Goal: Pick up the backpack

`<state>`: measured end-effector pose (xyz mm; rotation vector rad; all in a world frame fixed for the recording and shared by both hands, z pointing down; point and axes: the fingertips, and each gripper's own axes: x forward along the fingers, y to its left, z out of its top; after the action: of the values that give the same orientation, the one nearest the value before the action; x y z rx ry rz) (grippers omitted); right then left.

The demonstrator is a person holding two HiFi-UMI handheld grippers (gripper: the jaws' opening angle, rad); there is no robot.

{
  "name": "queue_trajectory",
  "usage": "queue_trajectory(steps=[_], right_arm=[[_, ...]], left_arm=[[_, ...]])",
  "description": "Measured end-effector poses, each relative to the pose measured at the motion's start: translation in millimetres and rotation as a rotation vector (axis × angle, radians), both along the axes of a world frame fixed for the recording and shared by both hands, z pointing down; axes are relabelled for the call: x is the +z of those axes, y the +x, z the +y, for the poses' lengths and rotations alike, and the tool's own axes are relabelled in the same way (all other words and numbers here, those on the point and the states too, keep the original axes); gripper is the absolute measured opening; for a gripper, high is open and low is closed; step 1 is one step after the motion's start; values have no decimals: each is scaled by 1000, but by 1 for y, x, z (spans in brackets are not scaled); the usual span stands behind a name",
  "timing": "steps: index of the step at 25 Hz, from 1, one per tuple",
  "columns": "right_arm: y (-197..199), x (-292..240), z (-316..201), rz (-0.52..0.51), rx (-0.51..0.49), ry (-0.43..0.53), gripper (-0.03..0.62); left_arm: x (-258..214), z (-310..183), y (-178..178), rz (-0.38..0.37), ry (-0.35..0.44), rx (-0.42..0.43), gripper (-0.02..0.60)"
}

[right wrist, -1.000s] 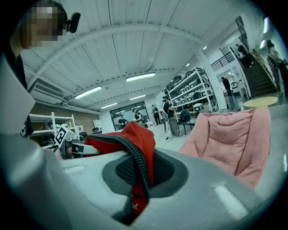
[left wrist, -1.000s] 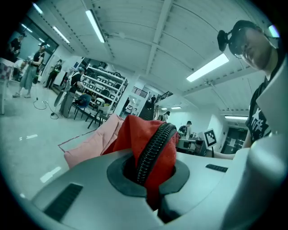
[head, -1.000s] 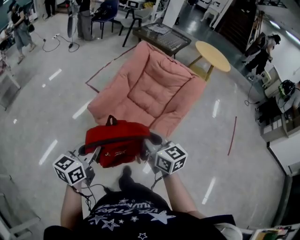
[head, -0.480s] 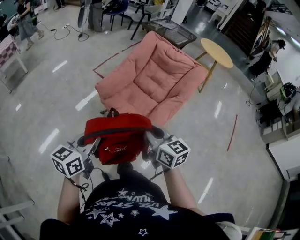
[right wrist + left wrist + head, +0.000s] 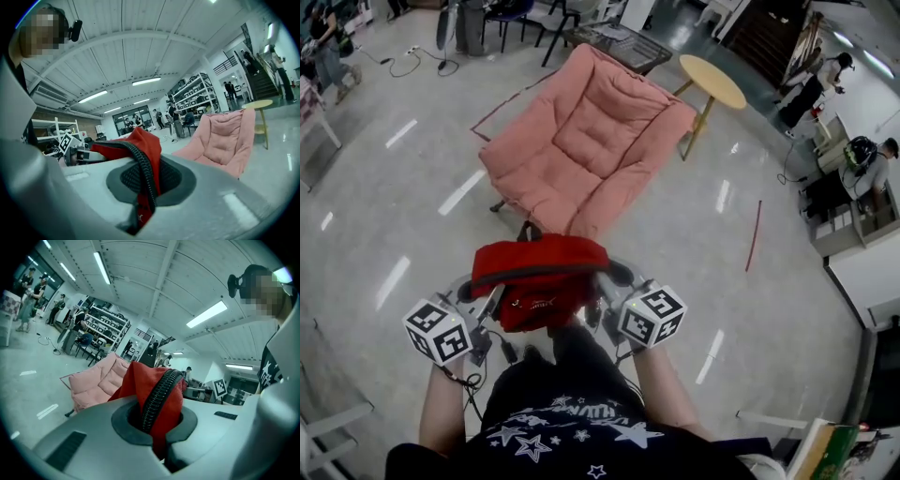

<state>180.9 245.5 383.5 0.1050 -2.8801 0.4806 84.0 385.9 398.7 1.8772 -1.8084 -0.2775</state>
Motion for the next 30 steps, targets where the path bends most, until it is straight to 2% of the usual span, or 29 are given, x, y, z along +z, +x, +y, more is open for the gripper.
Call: queue_trajectory(steps=[5,9,15,22,30], right_arm=[[42,15,-1,26,20,-15,25],[53,25,-13,38,18,-20,25],[58,13,-18,19,-37,-4,25],[84,-6,-15,-19,-89,9,25],[171,-7,-12,-54,-125,-1,25]], left_arm=[[13,-4,38,23,-18,23,8],[23,-13,54,11,-39,22,8],[11,-10,71,35,-26,-38,8],[-8,-7,96,-25,-22,-93,8],[-12,-5,182,-58,-36,-116,8]])
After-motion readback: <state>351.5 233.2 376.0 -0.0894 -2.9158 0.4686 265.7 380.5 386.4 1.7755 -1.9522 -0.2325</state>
